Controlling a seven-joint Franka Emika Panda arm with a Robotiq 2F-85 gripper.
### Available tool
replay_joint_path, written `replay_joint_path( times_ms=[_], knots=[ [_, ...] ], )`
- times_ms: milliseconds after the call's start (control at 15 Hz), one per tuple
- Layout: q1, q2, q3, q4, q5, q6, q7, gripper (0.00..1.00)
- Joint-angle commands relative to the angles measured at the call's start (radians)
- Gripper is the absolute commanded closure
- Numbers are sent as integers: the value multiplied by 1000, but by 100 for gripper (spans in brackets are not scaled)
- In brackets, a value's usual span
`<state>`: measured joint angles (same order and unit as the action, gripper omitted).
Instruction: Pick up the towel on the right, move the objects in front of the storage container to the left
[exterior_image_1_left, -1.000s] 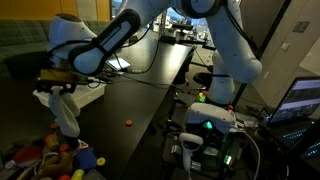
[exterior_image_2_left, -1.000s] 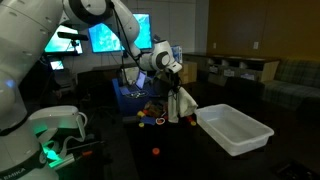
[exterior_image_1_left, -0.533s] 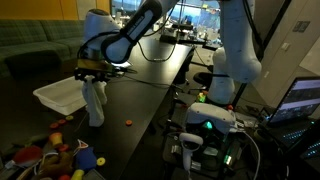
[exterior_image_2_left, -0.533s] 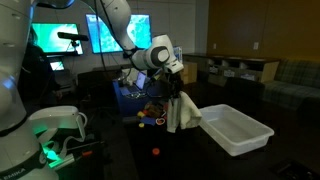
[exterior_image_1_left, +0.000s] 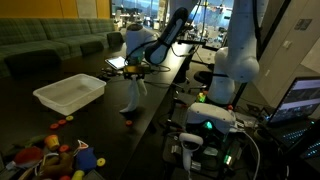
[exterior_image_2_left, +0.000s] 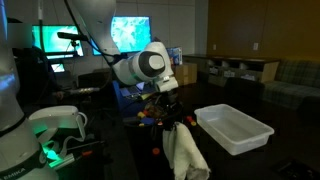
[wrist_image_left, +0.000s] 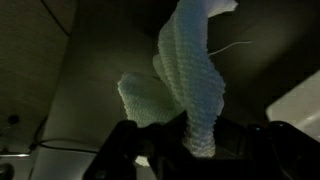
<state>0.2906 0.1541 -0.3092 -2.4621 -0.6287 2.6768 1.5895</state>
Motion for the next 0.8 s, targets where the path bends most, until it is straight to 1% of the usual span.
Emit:
replay_joint_path(
  times_ms=[0,67,133,333,467,733],
  knots=[
    [-123,-18,37,-117,-86,-27,84,96],
    [-144,27,40,-122,-108,-15,126,96],
    [-167,51,45,-131,-103,-11,132,96],
    [-201,149,73,-128,-44,15,120,96],
    [-197,216,87,-113,-12,30,120,96],
    [-179,321,109,-91,108,77,80,96]
  ],
)
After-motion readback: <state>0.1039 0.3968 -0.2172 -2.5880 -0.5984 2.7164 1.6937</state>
